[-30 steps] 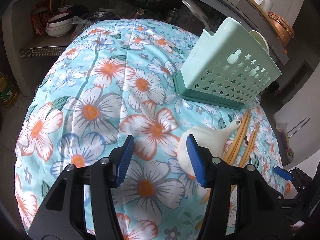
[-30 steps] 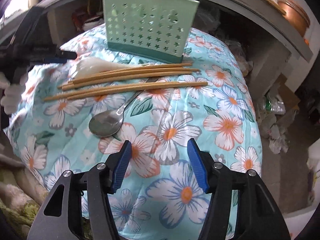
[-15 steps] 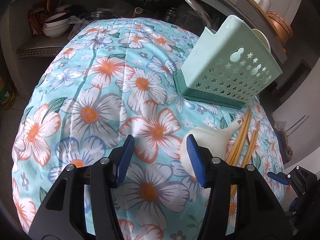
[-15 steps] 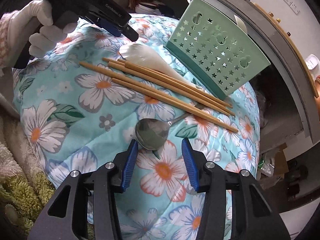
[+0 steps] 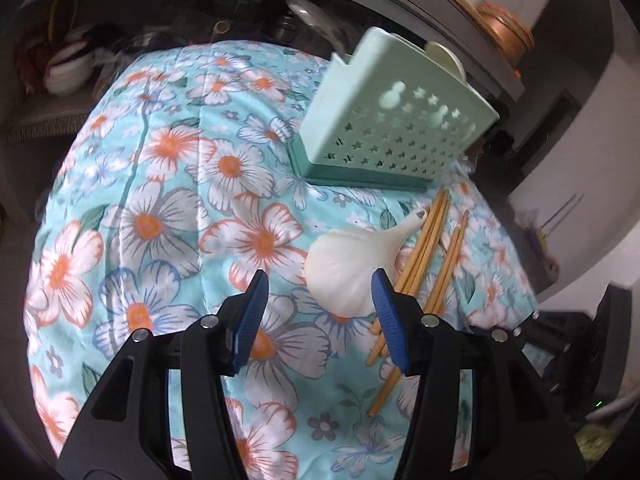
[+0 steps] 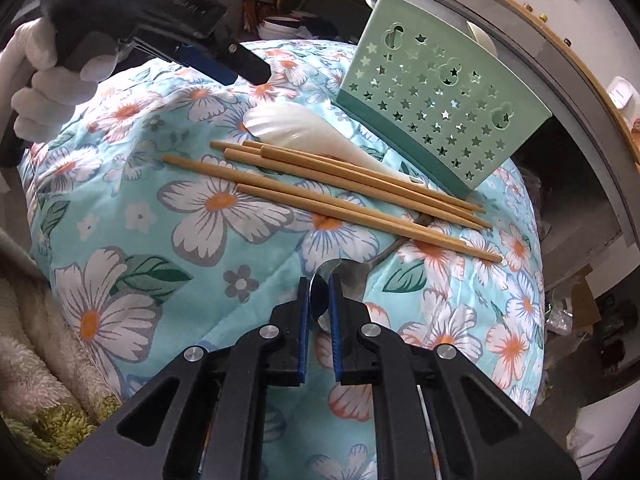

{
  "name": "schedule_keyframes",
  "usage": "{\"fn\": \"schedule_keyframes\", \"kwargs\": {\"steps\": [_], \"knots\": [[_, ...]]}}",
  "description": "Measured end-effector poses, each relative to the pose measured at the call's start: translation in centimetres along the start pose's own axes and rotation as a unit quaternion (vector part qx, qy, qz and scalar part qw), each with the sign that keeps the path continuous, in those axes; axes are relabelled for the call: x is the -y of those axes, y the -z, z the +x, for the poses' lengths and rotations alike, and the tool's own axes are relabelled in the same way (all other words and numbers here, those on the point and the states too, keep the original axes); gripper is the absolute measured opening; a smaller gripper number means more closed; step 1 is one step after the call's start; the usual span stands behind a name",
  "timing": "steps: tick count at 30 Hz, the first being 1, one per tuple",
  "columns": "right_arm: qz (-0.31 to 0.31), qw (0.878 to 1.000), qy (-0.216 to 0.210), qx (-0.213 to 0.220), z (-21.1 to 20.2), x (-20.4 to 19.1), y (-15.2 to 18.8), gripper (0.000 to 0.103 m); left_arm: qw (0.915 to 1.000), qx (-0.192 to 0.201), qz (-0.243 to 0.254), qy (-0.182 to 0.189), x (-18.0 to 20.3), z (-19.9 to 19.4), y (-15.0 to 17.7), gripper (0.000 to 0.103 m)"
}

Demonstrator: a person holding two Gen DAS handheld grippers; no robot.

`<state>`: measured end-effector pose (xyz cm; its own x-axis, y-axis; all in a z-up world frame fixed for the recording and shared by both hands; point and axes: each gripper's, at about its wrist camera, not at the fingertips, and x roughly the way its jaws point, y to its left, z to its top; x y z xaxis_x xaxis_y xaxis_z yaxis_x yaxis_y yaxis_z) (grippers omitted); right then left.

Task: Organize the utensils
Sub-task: 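Grasp the white ladle with the left gripper while the right gripper grasps the metal spoon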

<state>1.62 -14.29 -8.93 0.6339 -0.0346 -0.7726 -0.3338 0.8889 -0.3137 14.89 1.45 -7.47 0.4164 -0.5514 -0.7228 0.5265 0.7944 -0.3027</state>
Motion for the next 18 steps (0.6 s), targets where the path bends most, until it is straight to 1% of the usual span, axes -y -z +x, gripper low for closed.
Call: {"fn": "schedule_keyframes", "kwargs": {"steps": [1,2,3,4,5,6,8,9,10,14,16,17,18], "knots": [[0.004,1.000,-0.001,0.000,0.0,0.1,0.0,0.010,0.9989,-0.005,0.042,-0.021,1.0,0.1,0.2,0.050],[0.007,1.000,-0.002,0.001,0.0,0.1,0.0,0.010,0.9942,-0.012,0.094,-0.051,2.3,0.4,0.6,0.050],[0.009,1.000,-0.004,0.001,0.1,0.2,0.1,0.010,0.9877,-0.018,0.136,-0.075,3.1,0.7,0.9,0.050],[0.010,1.000,-0.004,0.001,0.0,0.2,0.1,0.010,0.9784,-0.027,0.179,-0.100,3.9,1.1,1.4,0.050],[0.010,1.000,-0.005,0.002,0.1,0.2,0.1,0.010,0.9690,-0.035,0.214,-0.119,4.5,1.5,1.9,0.050],[0.012,1.000,-0.005,0.002,0.2,0.3,0.0,0.010,0.9615,-0.042,0.238,-0.131,4.7,1.8,2.3,0.050],[0.016,1.000,-0.008,0.002,0.2,0.4,0.1,0.010,0.9469,-0.057,0.278,-0.151,4.8,2.4,3.1,0.051],[0.019,1.000,-0.009,0.003,0.1,0.4,0.1,0.010,0.9431,-0.055,0.289,-0.156,4.9,2.7,3.3,0.051],[0.022,1.000,-0.011,0.003,0.2,0.6,0.1,0.010,0.9372,-0.053,0.305,-0.161,5.1,2.8,3.5,0.052],[0.028,0.999,-0.014,0.003,0.2,0.6,0.1,0.010,0.9038,-0.022,0.381,-0.195,6.4,3.5,3.9,0.053],[0.031,0.999,-0.016,0.003,0.2,0.7,0.2,0.010,0.8895,-0.003,0.404,-0.213,6.8,3.7,3.9,0.053],[0.032,0.999,-0.017,0.004,0.2,0.7,0.2,0.010,0.8855,0.009,0.410,-0.218,6.9,3.6,3.9,0.051],[0.034,0.999,-0.017,0.004,0.2,0.7,0.2,0.010,0.8848,0.019,0.410,-0.221,7.0,3.4,3.7,0.050]]}}
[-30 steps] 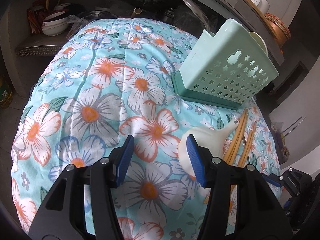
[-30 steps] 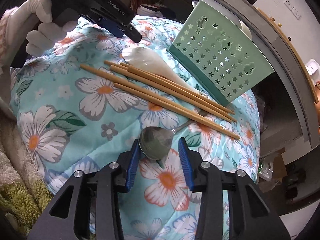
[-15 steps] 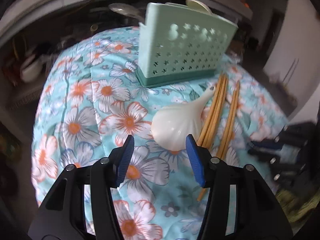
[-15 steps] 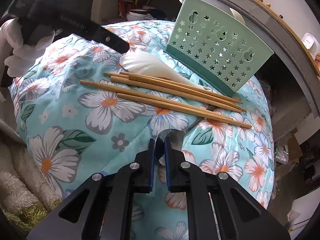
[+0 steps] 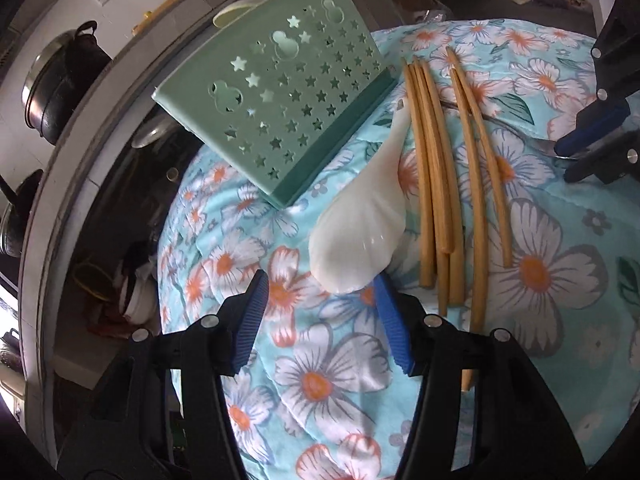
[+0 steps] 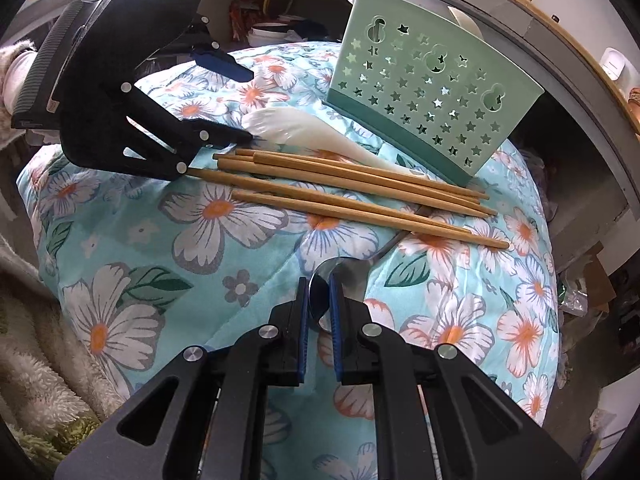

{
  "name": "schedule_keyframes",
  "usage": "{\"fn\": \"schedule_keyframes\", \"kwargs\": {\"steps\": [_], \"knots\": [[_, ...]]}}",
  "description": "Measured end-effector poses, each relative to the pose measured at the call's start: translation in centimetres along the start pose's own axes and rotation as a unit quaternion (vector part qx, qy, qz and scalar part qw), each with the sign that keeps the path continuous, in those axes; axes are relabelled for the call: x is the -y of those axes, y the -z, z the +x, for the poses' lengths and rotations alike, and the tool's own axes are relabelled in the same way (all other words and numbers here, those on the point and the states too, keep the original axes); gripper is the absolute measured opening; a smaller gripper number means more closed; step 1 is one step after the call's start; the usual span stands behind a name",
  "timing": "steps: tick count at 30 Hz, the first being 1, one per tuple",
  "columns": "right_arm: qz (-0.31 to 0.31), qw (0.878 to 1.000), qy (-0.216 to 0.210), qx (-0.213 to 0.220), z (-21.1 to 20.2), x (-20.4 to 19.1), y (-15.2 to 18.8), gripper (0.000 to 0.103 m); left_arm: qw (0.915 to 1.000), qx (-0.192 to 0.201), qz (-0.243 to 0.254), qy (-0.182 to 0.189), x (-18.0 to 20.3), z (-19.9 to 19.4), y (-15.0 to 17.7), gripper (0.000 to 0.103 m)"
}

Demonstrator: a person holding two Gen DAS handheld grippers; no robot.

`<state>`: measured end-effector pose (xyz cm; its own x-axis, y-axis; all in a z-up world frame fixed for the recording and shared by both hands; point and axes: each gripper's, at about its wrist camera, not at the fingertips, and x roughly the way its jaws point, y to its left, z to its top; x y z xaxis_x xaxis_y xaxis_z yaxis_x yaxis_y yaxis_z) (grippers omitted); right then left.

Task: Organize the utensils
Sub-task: 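Grasp the white ladle with the left gripper while the right gripper grasps the metal spoon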

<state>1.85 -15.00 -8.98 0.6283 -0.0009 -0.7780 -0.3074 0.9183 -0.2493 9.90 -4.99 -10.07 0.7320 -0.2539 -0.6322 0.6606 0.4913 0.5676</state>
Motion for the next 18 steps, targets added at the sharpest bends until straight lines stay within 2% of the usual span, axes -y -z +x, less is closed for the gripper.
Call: {"fn": "schedule_keyframes", "kwargs": {"steps": [4,8,14,18], "knots": [[0.006,1.000,-0.004,0.001,0.2,0.3,0.0,0.011,0.9976,0.033,-0.059,0.012,-2.1,-0.9,-0.4,0.036],[0.017,1.000,-0.012,0.001,0.4,0.8,-0.1,0.011,0.9912,0.036,-0.120,0.042,-3.9,0.4,-0.5,0.027],[0.026,1.000,-0.012,0.002,0.6,1.1,-0.1,0.011,0.9661,0.017,-0.226,0.124,-5.8,3.5,-0.4,0.019],[0.032,0.999,-0.007,0.005,0.5,0.9,-0.1,0.011,0.9605,0.010,-0.242,0.138,-5.7,4.9,-0.4,0.016]]}}
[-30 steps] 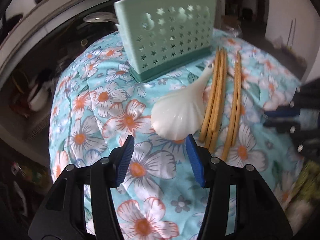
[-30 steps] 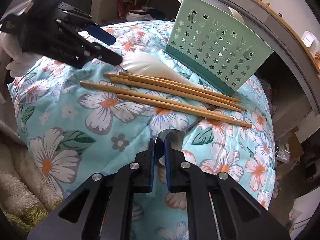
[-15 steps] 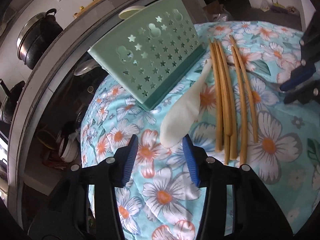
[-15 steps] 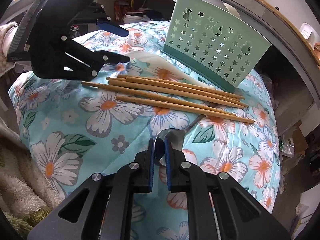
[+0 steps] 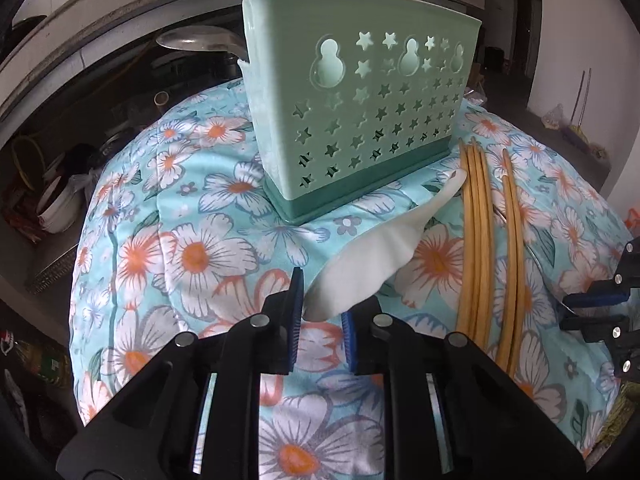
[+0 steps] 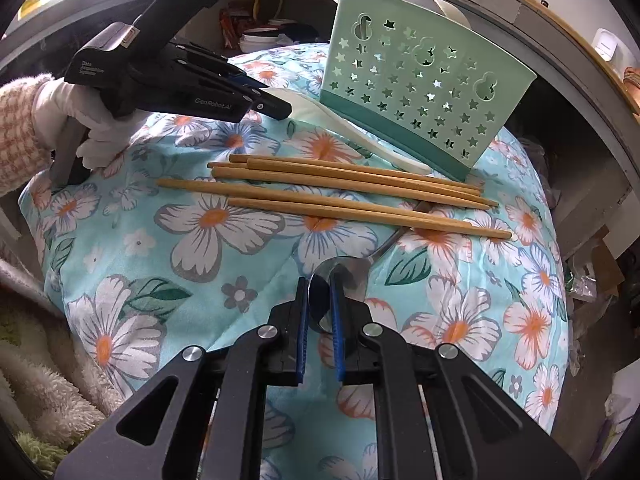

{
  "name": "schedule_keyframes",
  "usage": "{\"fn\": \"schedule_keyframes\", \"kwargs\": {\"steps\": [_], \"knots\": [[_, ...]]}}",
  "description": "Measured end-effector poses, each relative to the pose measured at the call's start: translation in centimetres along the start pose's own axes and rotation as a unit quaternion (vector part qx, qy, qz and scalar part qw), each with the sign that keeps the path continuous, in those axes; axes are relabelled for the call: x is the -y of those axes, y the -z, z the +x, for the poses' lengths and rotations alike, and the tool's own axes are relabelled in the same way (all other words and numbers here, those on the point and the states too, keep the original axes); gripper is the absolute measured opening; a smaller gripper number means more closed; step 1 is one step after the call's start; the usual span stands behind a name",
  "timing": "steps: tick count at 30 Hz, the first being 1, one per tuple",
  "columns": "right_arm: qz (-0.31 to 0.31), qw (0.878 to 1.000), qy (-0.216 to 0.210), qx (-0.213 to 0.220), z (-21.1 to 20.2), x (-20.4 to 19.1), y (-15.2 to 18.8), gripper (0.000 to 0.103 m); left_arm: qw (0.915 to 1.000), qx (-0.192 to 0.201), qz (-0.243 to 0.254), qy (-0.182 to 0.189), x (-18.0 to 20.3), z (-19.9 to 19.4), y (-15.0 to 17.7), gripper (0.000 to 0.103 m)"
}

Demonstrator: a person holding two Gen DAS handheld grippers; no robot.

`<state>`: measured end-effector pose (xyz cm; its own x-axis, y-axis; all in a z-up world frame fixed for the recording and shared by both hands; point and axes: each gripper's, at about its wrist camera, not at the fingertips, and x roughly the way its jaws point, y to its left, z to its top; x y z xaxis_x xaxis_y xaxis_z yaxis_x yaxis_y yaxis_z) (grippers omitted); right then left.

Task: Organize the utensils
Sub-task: 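Lift the white ladle toward the holder with the left gripper while the right gripper holds the spoon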

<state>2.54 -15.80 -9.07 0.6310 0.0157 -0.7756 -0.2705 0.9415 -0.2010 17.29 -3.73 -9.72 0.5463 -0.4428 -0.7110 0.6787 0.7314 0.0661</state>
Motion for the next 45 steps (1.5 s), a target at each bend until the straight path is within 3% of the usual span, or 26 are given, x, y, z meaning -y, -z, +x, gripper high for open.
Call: {"fn": "schedule_keyframes", "kwargs": {"steps": [5,13,23,28,30,34,38,42,44,45], "knots": [[0.015,1.000,0.007,0.010,-0.3,0.0,0.1,0.010,0.9998,0.019,-0.007,0.008,0.0,-1.1,-0.4,0.004],[0.063,0.997,-0.009,0.032,-2.6,1.6,0.2,0.004,0.9962,0.075,-0.038,0.020,0.3,-7.3,-1.1,0.002],[0.126,0.987,-0.038,0.094,-7.4,3.6,-0.4,0.002,0.9824,0.152,-0.088,0.064,-0.3,-15.2,-3.0,0.002],[0.110,0.992,-0.033,0.060,-6.6,4.0,-0.1,0.002,0.9797,0.165,-0.092,0.067,-0.5,-16.9,-3.6,0.002],[0.095,0.994,-0.019,0.041,-6.2,3.8,0.5,0.007,0.9812,0.158,-0.092,0.063,-0.4,-16.7,-3.4,0.002],[0.063,0.998,-0.025,0.018,-5.2,3.0,1.6,0.035,0.9827,0.136,-0.110,0.060,-0.5,-15.4,-2.5,0.002],[-0.014,1.000,0.014,0.008,-3.6,0.8,1.8,0.036,0.9818,0.133,-0.123,0.057,-0.6,-15.3,-1.9,0.002],[-0.083,0.994,0.076,-0.002,-1.2,-1.0,2.1,0.035,0.9813,0.133,-0.128,0.053,-0.7,-15.6,-1.4,0.002],[-0.084,0.994,0.068,0.000,-0.8,-1.2,2.0,0.015,0.9810,0.137,-0.128,0.050,-0.7,-16.0,-1.3,0.002],[-0.081,0.994,0.066,0.000,-0.7,-1.4,1.9,0.010,0.9808,0.138,-0.128,0.050,-0.8,-16.2,-1.2,0.002]]}}
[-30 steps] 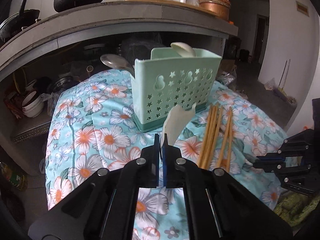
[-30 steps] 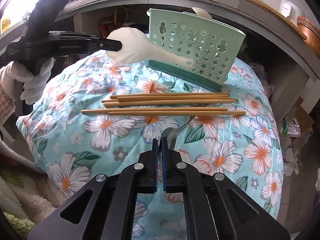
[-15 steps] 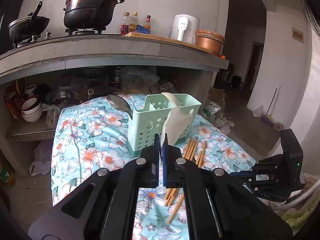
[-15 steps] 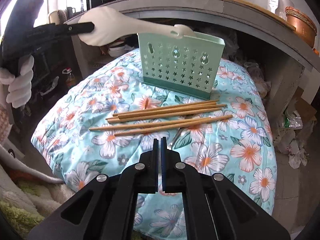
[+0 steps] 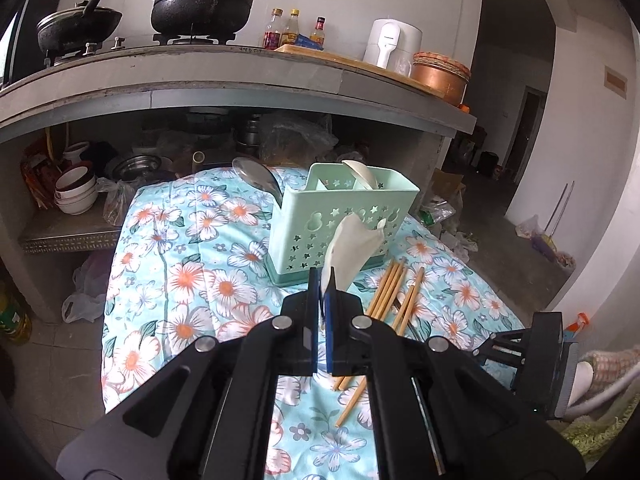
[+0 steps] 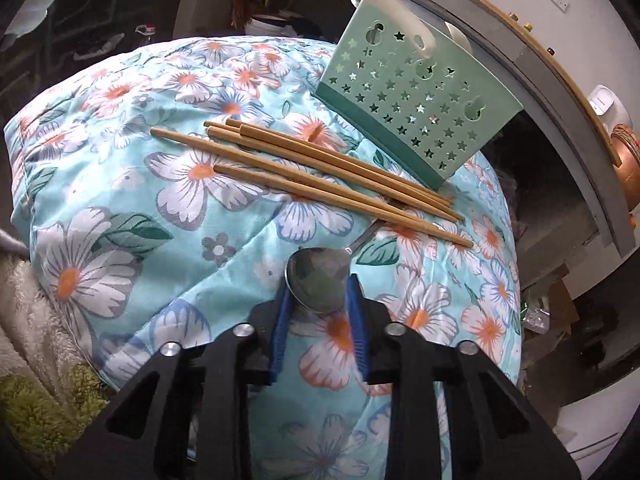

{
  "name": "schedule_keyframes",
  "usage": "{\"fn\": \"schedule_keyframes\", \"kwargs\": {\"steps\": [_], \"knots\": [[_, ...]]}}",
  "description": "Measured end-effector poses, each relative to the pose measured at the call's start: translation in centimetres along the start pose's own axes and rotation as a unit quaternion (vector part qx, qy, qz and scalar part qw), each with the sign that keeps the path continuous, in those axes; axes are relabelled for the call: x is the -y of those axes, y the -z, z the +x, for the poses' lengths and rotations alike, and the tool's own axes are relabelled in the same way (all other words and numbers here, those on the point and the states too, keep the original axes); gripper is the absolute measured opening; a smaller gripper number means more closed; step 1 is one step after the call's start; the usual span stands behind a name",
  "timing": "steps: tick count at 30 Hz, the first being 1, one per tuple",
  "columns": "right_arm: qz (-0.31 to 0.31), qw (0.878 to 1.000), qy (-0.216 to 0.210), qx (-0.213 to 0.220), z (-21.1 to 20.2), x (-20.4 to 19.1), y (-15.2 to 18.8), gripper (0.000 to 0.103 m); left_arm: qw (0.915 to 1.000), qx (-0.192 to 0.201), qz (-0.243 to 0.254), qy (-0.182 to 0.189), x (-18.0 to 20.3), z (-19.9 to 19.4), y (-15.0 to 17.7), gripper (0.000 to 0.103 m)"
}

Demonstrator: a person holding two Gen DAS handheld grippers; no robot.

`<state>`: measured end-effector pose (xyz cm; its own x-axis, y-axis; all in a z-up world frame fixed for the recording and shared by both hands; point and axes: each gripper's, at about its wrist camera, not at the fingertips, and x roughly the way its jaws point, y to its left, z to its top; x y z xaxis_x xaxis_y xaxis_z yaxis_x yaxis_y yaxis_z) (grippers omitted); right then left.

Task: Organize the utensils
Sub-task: 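Lift the white ladle toward the holder with the left gripper while the right gripper holds the spoon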

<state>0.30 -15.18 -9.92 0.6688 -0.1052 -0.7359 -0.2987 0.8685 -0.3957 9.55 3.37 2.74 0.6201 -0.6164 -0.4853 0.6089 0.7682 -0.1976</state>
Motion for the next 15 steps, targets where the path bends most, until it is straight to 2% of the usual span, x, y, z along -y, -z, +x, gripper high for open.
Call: {"fn": "schedule_keyframes", "kwargs": {"steps": [2,7,15], "knots": [[-0.005,1.000,0.005,0.004,-0.3,-0.2,-0.2,0.006,1.0000,0.006,0.000,-0.001,0.0,-0.5,-0.1,0.002],[0.059,0.998,-0.027,0.017,-2.6,2.0,-0.7,0.002,0.9996,0.025,0.015,-0.003,0.3,-2.3,-1.2,0.002],[0.163,0.980,-0.107,0.034,-6.6,6.0,-1.4,0.002,0.9969,0.046,0.056,-0.032,0.5,-4.2,-5.1,0.002]]}}
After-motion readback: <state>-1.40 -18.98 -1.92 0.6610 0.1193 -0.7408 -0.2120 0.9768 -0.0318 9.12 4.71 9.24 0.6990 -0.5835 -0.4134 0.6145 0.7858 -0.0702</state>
